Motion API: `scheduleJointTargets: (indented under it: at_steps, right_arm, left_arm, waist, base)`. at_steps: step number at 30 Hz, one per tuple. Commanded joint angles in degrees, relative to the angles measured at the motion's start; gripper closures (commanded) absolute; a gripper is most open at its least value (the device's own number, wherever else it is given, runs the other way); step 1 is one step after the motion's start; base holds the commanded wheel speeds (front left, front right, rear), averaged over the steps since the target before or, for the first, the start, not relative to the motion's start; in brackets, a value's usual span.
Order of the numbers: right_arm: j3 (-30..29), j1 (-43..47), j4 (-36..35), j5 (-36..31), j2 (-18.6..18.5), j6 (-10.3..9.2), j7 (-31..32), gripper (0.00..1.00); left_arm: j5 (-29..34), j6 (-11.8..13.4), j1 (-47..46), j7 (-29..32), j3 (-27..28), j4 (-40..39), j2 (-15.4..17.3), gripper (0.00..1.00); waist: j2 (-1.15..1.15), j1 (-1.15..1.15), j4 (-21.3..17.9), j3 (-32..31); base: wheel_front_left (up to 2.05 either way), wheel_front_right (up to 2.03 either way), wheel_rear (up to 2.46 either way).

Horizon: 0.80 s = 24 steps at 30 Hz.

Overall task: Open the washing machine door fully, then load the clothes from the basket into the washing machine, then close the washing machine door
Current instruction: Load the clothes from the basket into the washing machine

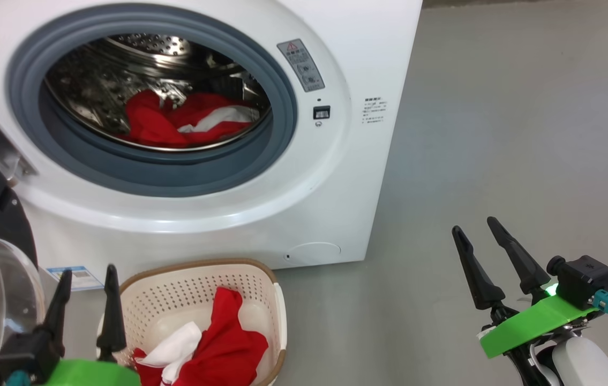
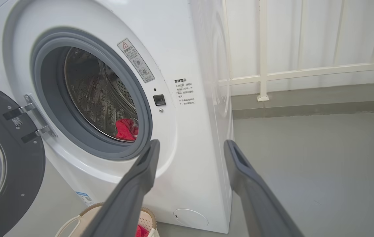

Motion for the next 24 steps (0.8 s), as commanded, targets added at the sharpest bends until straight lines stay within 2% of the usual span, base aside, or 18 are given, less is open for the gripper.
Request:
scheduleJointTargets:
  at_steps: [1,14,24]
  right_arm:
    - [1.04,0.40,-1.20,0.57,-0.70,0.09,-0.27,0.00]
    - [1.26,2.26,-0.26,0.11,-1.09,0.09,-0.27,0.00]
    - [1.26,2.20,-0.58,0.02,-1.37,0.09,-0.27,0.00]
  left_arm:
    - [-0.13,0.53,-0.36,-0.52,2.20,-1.88,0.68,0.00]
    - [0.49,1.10,3.87,-0.52,1.58,-3.82,-0.71,0.00]
    - [0.56,1.30,3.92,-0.52,1.32,-4.52,-0.79,0.00]
  waist:
    - [0.00,0.00,0.41,-0.68]
    - [0.00,0.00,2.03,-3.67]
    - [0.00,0.00,2.22,-3.12]
  base:
    - [0.00,0.00,0.00]
    - [0.00,0.00,0.00]
    - [0.00,0.00,0.00]
